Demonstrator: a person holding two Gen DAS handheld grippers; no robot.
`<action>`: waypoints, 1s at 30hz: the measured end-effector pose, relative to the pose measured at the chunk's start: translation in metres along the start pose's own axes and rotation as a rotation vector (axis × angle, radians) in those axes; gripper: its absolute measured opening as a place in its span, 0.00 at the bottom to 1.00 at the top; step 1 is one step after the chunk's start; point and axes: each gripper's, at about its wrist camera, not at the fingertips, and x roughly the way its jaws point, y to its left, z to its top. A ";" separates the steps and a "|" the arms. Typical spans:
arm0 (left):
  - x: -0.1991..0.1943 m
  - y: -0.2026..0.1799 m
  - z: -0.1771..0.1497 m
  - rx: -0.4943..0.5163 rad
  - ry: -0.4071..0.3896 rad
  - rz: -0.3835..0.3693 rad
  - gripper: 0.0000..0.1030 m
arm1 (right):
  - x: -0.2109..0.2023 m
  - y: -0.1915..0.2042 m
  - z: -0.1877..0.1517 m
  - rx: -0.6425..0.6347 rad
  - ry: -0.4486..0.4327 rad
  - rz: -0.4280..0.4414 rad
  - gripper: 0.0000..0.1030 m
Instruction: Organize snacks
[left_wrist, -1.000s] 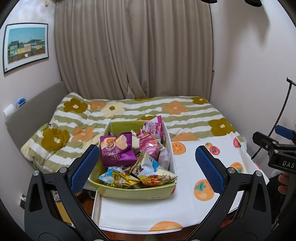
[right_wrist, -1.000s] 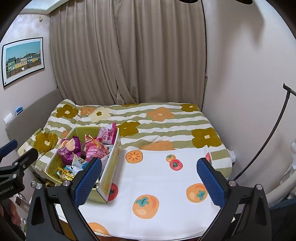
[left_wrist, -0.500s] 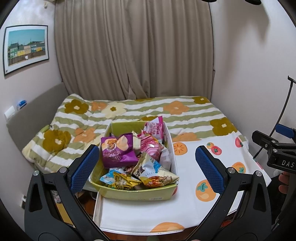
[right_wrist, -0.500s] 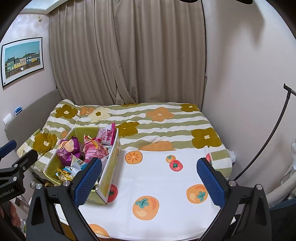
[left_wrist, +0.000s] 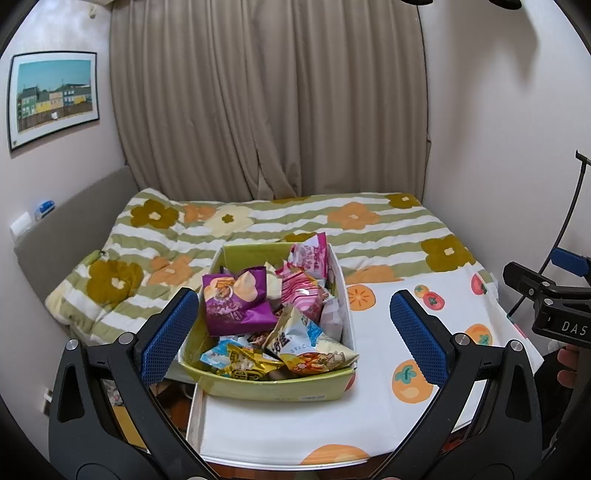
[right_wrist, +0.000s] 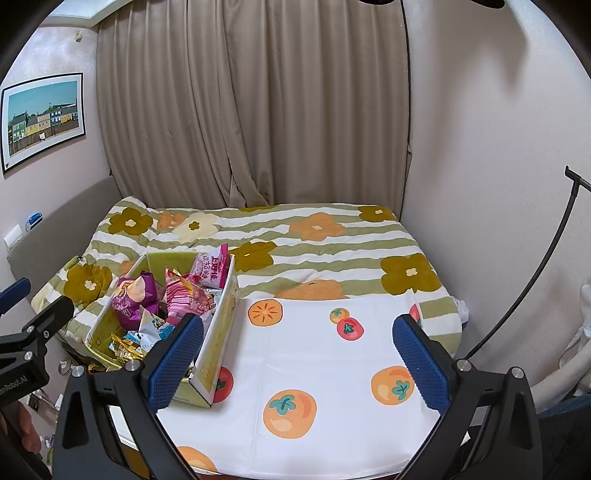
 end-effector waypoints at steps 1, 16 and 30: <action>0.000 0.001 -0.001 0.001 0.001 0.001 1.00 | 0.000 0.000 0.000 0.000 0.000 0.000 0.99; 0.002 0.006 -0.002 0.009 -0.005 0.013 1.00 | 0.001 -0.001 0.000 0.000 0.003 -0.003 0.99; 0.007 0.012 0.000 -0.021 0.001 0.002 1.00 | 0.001 -0.002 0.001 -0.001 0.003 -0.003 0.99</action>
